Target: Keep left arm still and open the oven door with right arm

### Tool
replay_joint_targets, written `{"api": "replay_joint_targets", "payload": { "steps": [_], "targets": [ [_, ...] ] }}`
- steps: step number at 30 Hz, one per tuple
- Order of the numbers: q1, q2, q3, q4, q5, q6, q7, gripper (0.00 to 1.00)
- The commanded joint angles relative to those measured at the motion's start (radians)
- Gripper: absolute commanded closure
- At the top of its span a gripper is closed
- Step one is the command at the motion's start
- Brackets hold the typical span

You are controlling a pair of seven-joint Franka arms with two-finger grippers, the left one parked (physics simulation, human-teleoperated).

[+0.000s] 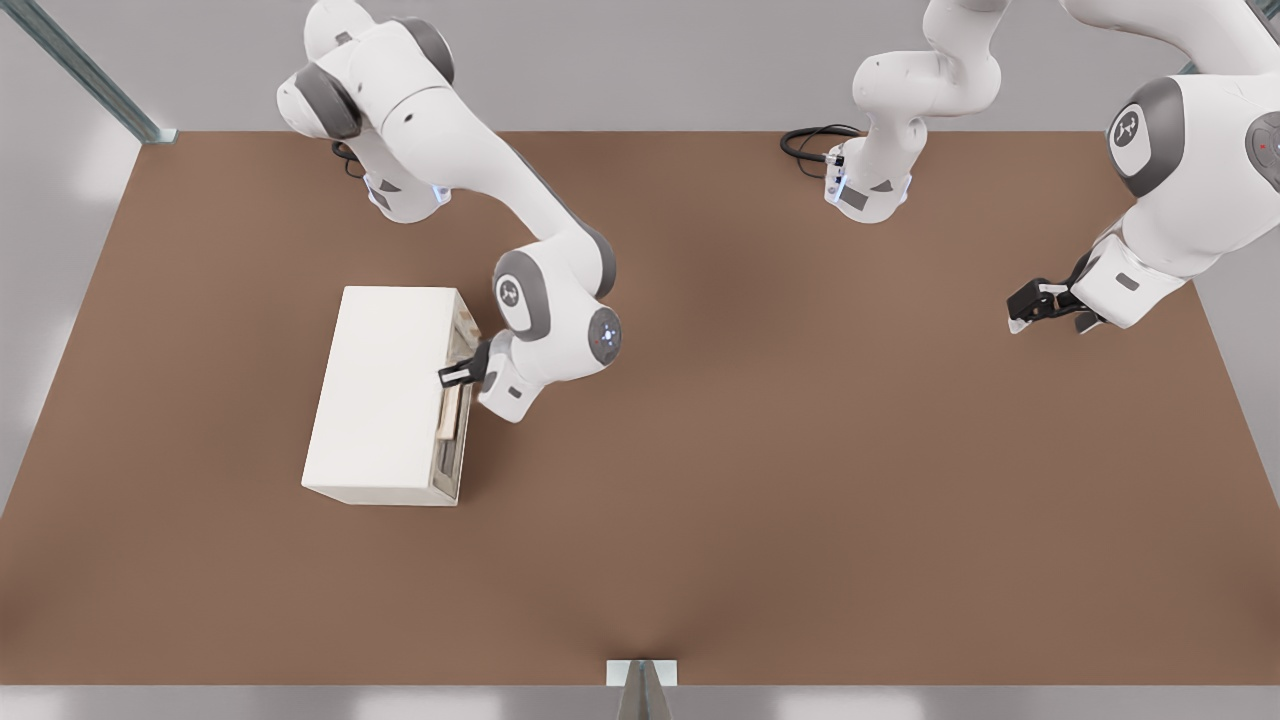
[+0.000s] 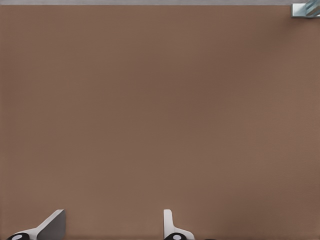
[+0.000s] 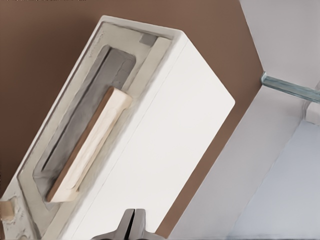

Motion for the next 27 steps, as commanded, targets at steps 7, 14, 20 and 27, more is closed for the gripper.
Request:
{"api": "replay_joint_targets", "payload": {
  "steps": [7, 14, 20, 27],
  "targets": [
    [0.02, 0.061, -0.021, 0.018, -0.011, 0.009, 0.504, 1.0],
    [0.019, 0.101, -0.035, 0.017, -0.013, 0.032, 0.501, 1.0],
    [0.019, 0.108, -0.036, -0.006, -0.011, 0.031, 0.503, 1.0],
    [0.016, 0.124, -0.044, -0.015, -0.011, 0.031, 0.504, 1.0]
  ]
}}
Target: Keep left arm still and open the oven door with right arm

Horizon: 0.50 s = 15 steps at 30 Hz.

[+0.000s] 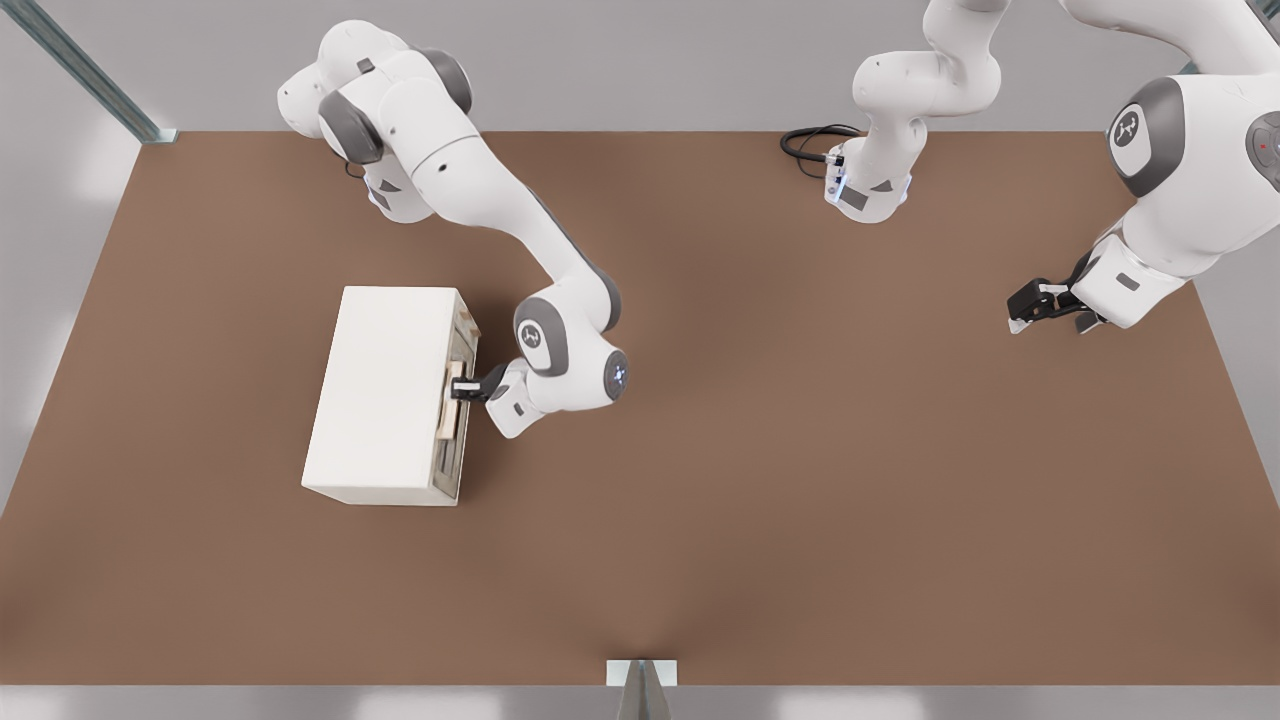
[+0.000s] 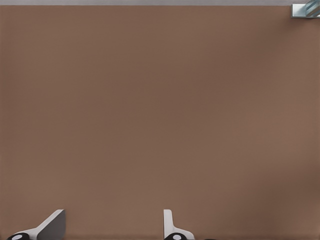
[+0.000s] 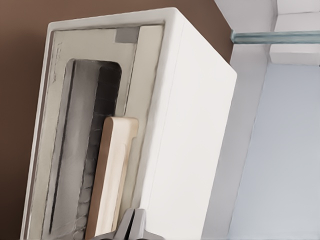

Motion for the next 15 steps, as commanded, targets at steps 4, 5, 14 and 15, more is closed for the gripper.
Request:
{"api": "replay_joint_targets", "payload": {
  "steps": [4, 5, 14, 15],
  "targets": [
    [0.0, 0.01, -0.006, -0.002, -0.001, 0.002, 0.114, 1.0],
    [0.001, 0.014, -0.006, -0.002, -0.001, 0.002, 0.114, 1.0],
    [0.009, 0.021, -0.006, -0.002, -0.003, 0.007, 0.111, 1.0],
    [0.01, 0.021, -0.006, -0.002, -0.003, 0.007, 0.113, 1.0]
  ]
}}
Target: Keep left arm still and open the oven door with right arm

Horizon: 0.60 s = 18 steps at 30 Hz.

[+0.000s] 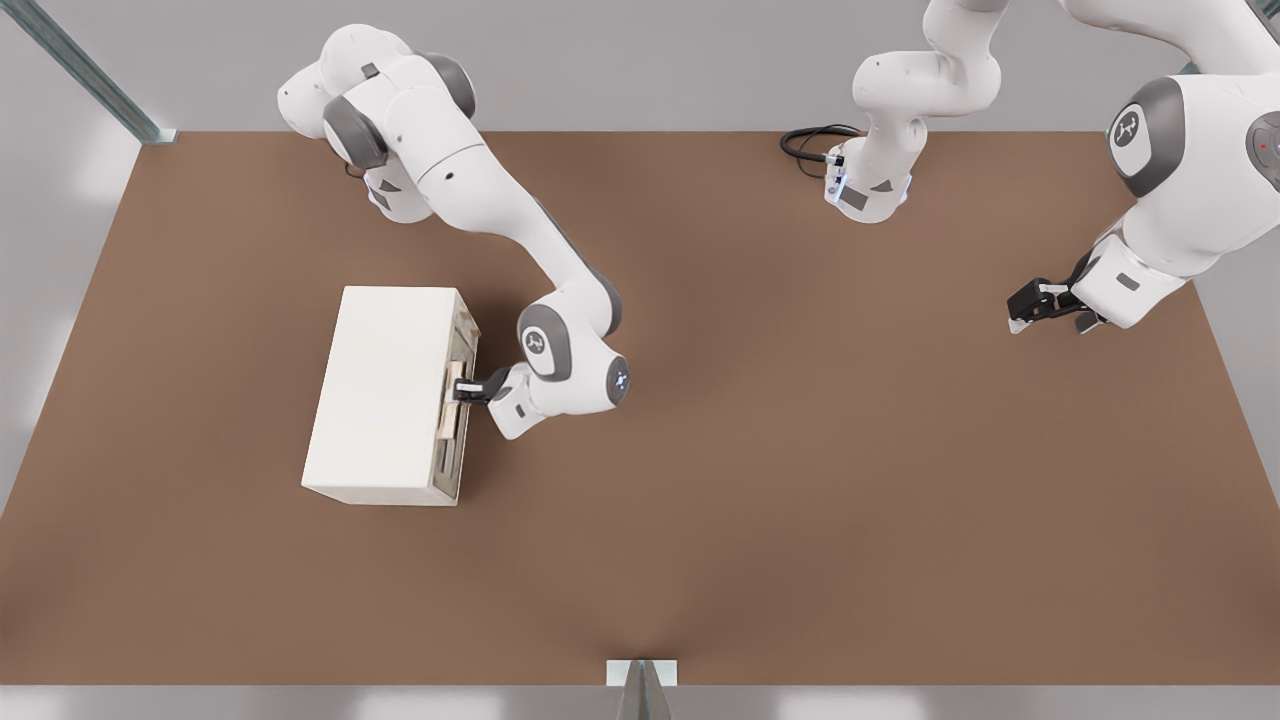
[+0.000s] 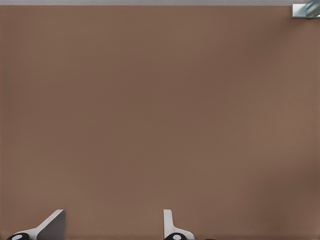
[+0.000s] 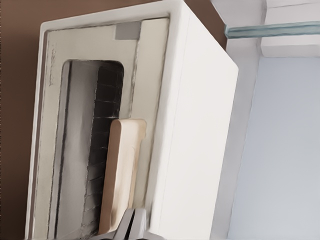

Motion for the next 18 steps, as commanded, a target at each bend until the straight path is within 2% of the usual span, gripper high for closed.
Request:
{"api": "replay_joint_targets", "payload": {
  "steps": [1, 12, 14, 18],
  "targets": [
    [0.001, 0.003, 0.0, -0.003, 0.0, 0.001, 0.049, 1.0],
    [0.026, 0.018, 0.0, -0.002, 0.004, 0.001, 0.053, 1.0],
    [0.041, 0.016, 0.003, 0.021, 0.012, 0.076, 0.061, 1.0],
    [0.059, 0.012, 0.007, 0.083, 0.181, 0.196, 0.062, 1.0]
  ]
}}
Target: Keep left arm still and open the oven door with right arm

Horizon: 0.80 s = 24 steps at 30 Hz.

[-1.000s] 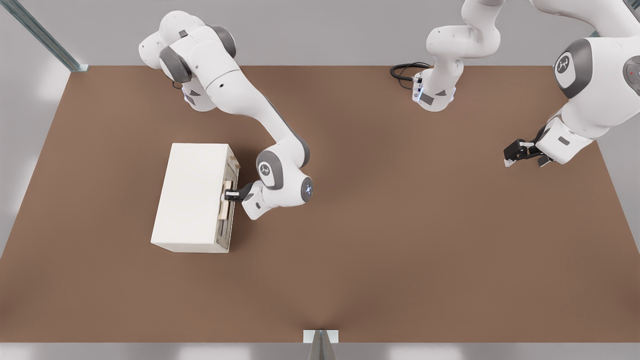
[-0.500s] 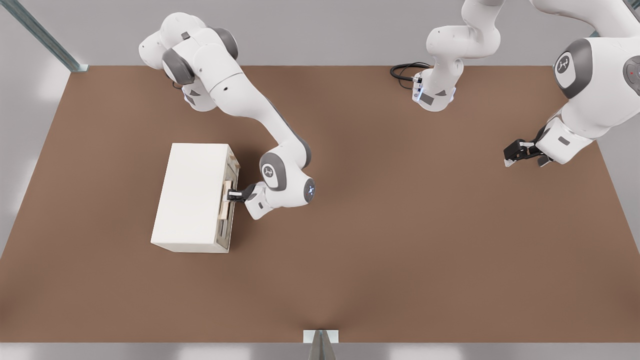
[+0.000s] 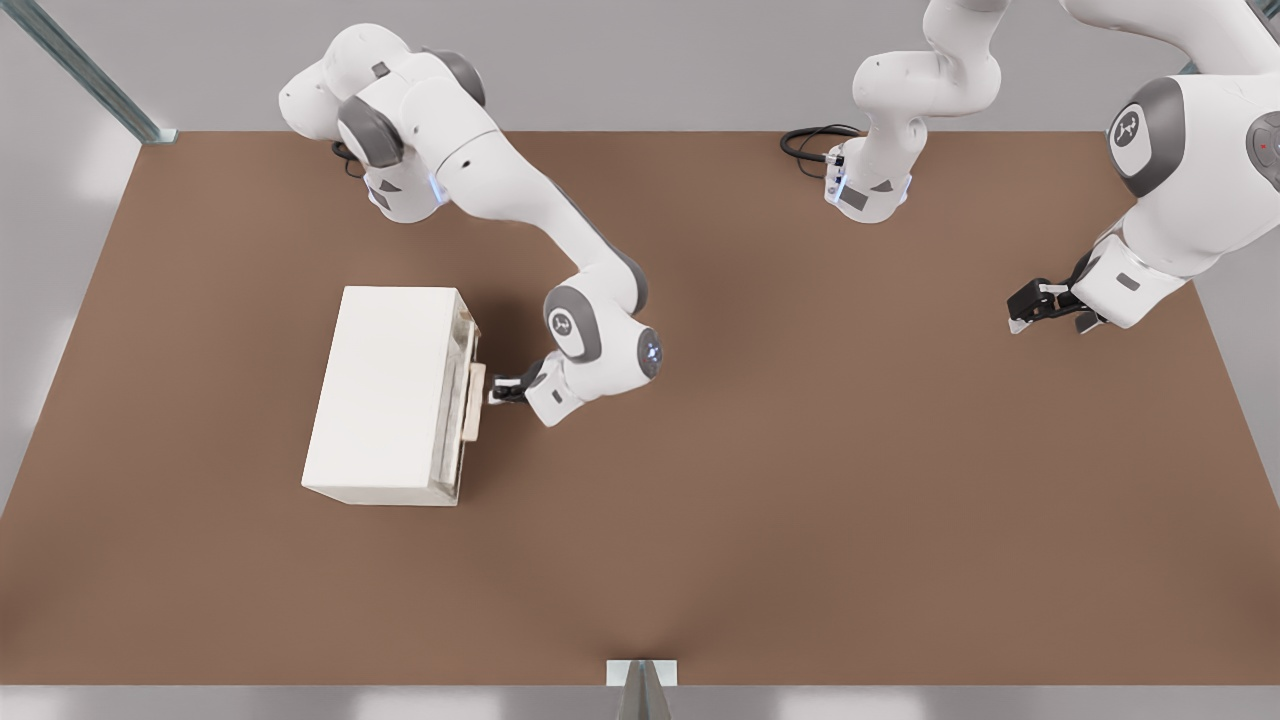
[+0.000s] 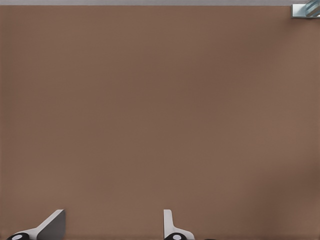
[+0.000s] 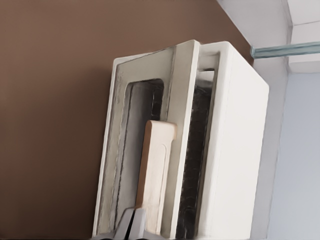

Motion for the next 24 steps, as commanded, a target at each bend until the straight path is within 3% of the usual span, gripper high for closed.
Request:
{"api": "replay_joint_targets", "payload": {
  "steps": [1, 2, 4, 5, 6, 7, 9, 24],
  "targets": [
    [-0.005, -0.019, -0.002, 0.024, 0.174, 0.101, 0.028, 1.0],
    [-0.063, -0.079, -0.002, 0.023, 0.284, 0.099, 0.008, 1.0],
    [-0.252, -0.24, -0.002, 0.015, 0.548, 0.096, -0.278, 0.98],
    [-0.33, -0.323, -0.002, -0.003, 0.637, 0.075, -0.383, 0.88],
    [-0.379, -0.378, -0.006, -0.031, 0.657, 0.071, -0.552, 0.63],
    [-0.418, -0.43, -0.017, -0.052, 0.651, 0.068, -0.667, 0.0],
    [-0.438, -0.559, -0.04, -0.131, 0.626, 0.078, -0.705, 0.0],
    [-0.485, -0.542, -0.061, -0.097, 0.605, 0.09, -0.844, 0.0]
  ]
}}
